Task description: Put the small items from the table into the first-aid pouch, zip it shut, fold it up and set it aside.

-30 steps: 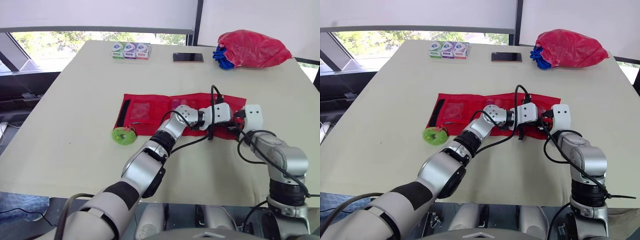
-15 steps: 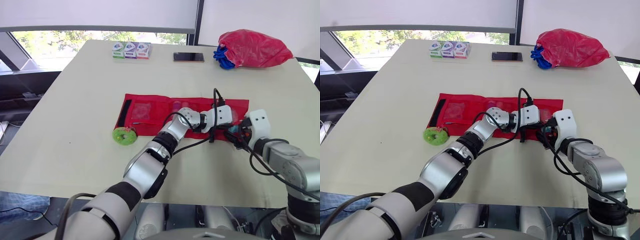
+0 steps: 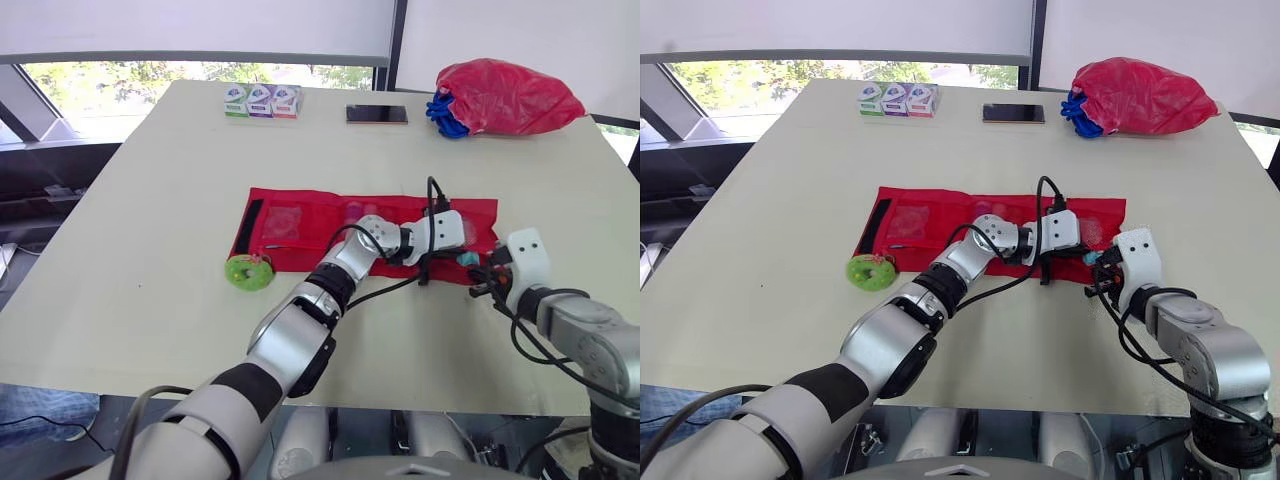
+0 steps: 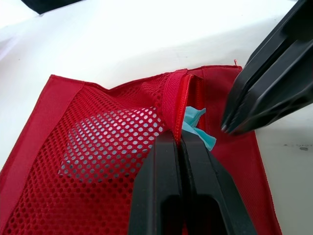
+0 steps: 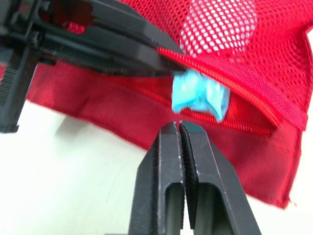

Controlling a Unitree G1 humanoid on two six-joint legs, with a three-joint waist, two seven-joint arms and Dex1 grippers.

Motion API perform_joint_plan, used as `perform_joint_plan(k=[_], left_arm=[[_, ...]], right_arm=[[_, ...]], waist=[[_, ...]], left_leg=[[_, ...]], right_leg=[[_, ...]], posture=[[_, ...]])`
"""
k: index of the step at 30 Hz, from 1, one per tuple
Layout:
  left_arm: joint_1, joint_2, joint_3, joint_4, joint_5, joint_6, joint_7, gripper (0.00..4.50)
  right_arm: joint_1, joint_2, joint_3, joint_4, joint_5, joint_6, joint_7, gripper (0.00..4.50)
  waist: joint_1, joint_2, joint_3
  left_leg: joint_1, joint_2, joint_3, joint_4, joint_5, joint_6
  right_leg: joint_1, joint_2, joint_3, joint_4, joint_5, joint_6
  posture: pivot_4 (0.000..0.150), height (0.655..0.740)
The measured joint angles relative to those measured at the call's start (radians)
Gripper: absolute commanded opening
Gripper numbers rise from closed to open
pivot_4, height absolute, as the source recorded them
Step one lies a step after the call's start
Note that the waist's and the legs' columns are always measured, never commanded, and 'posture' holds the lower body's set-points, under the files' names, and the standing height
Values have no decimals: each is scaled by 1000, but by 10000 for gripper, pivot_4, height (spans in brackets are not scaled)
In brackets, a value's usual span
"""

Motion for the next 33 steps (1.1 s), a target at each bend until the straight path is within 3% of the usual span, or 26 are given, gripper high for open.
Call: perform_joint_plan(k=[13,20,30,33], left_arm=[[0,-2,3,-15,-10,1,-16,0],[1,-6,-4,-16,-10,1,-22,0],[0,-39,-3,-16,-15,27,-26,0],[-3,-47,1,-16,-26,53,-22,10931]], right_arm=[[-93,93,71,314,-123,-337,-55,328],[27,9,68,199,-107,-410,42,328],[295,-73,-151,-10,39,-551,233,328],[344,-75,-222,-16,95,-547,251,10314]], waist=[[1,1,0],[1,1,0],[2,1,0],[0,1,0]], left_leg=[[0,0,1,0,0,0],[0,0,1,0,0,0],[0,0,0,0,0,0],[0,0,0,0,0,0]], right_leg=[[0,0,0,0,0,0],[0,0,0,-1,0,0],[1,0,1,-1,0,0],[0,1,2,-1,0,0]], posture=[[1500,7400],[1500,7400],[1500,7400],[1500,7400]])
